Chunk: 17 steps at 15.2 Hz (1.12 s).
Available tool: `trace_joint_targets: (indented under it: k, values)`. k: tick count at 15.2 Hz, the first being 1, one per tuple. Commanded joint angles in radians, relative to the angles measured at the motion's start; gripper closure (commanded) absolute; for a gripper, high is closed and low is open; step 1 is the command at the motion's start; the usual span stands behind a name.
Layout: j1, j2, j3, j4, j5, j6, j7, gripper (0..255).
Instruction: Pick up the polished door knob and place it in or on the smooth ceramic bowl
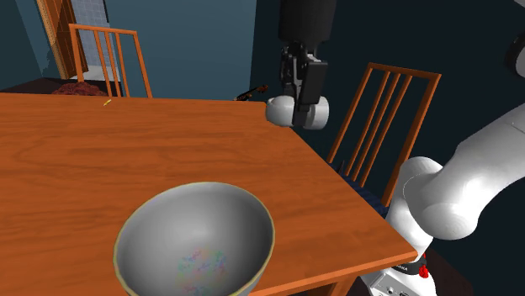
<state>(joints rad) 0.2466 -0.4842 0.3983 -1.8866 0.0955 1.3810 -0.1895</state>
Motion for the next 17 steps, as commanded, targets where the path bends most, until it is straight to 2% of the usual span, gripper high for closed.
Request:
trace_joint_targets:
  k: [1, 6, 10, 13, 15, 17]
  values:
    - [0.004, 0.049, 0.05, 0.039, 0.007, 0.011, 0.059, 255]
    - [0.009, 0.207, 0.175, 0.188, -0.019, 0.012, 0.205, 255]
    - [0.03, 0.37, 0.283, 0.339, -0.086, -0.002, 0.341, 255]
    - [0.078, 0.523, 0.358, 0.478, -0.176, -0.031, 0.455, 255]
    - [0.135, 0.636, 0.394, 0.586, -0.252, -0.064, 0.529, 255]
    - [0.13, 0.615, 0.383, 0.538, -0.236, -0.029, 0.521, 255]
